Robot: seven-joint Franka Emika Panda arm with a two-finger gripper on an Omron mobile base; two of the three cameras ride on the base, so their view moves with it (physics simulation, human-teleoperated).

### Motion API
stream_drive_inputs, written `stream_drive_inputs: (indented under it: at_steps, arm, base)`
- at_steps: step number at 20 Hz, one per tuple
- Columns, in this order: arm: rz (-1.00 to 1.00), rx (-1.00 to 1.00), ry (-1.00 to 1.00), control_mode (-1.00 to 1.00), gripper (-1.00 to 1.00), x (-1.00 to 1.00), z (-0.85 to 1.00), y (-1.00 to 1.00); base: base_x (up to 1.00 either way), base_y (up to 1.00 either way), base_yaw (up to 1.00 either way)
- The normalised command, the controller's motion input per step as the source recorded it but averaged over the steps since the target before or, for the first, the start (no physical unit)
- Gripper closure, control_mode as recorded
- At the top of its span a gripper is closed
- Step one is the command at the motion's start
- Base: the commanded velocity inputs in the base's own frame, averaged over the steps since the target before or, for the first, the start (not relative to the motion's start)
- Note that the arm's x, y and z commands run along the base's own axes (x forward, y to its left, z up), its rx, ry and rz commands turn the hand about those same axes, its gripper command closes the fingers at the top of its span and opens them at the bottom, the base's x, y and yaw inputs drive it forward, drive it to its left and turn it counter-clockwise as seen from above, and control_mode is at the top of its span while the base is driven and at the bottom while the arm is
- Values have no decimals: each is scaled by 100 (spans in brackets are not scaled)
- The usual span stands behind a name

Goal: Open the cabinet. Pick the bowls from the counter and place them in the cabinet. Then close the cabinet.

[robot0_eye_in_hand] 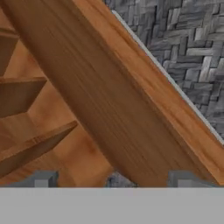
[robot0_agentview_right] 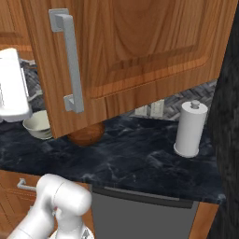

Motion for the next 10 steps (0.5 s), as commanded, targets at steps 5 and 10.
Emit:
stream_drive_inputs:
  at_steps: [5, 10]
  arm:
    - [-32, -4, 5, -100, -100, 42, -4, -26]
    - [-30, -2, 3, -100, -100, 30, -1, -44]
  base:
    - [0, 0, 0]
    - [0, 0, 0]
